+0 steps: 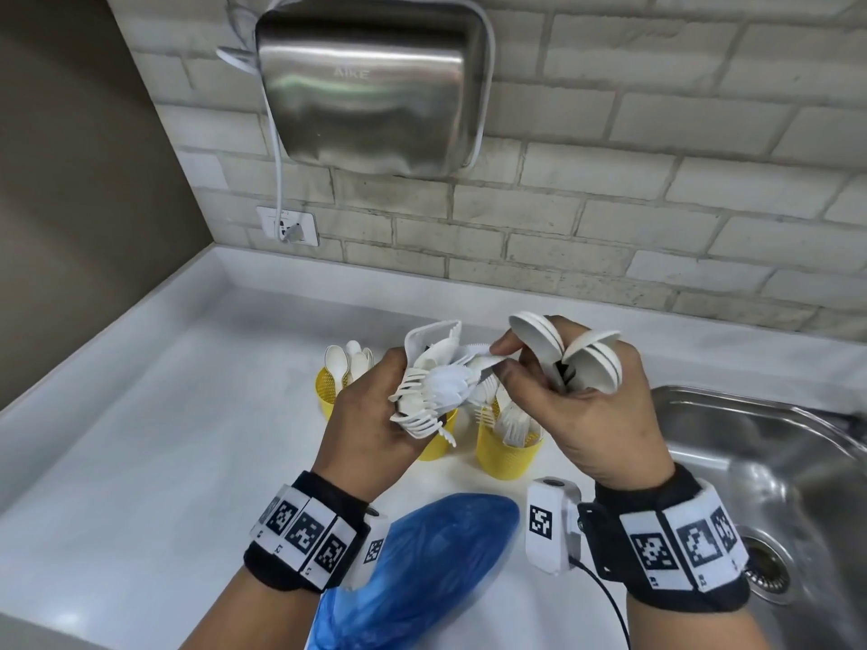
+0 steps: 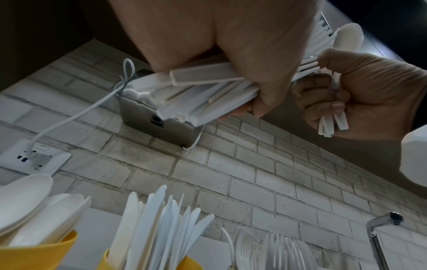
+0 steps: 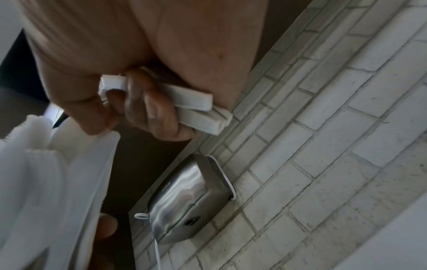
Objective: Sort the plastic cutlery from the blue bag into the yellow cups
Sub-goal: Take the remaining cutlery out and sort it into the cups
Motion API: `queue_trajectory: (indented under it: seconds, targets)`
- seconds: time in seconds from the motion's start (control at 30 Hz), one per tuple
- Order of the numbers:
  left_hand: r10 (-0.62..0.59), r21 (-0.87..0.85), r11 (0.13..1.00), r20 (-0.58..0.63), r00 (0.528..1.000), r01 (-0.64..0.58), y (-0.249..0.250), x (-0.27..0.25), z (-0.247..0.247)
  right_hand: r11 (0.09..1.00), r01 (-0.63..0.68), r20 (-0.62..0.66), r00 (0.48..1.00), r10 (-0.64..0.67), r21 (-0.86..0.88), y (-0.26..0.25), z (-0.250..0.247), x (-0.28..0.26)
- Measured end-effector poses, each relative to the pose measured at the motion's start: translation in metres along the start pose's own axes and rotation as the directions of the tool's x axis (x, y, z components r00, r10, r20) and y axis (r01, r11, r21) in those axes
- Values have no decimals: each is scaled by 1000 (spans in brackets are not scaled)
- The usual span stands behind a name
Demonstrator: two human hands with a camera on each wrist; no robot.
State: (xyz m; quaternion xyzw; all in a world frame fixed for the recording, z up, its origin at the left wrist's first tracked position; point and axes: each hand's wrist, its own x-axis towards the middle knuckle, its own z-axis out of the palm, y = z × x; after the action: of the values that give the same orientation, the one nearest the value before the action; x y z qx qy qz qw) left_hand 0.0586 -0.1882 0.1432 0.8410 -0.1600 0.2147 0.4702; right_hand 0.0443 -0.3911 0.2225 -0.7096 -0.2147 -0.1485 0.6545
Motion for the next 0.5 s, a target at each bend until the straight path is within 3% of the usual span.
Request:
queue_trajectory:
  seconds: [0.1, 0.23, 0.37, 0.5]
  targets:
    - [-11, -5, 1000, -24, 1000, 11, 0, -1, 1, 997, 70, -59, 996, -72, -41, 0, -3, 1]
    - [17, 1, 1000, -23, 1000, -17, 1, -2, 2, 997, -14, -40, 999, 17, 82, 3, -9, 2]
    - [18, 0, 1000, -19, 1000, -18, 1, -2, 5, 998, -65, 43, 997, 65, 18, 5, -9, 2]
    - [-15, -13, 1000, 0, 1000, 15, -1, -2, 7, 989, -48, 9, 999, 48, 140, 7, -8, 3]
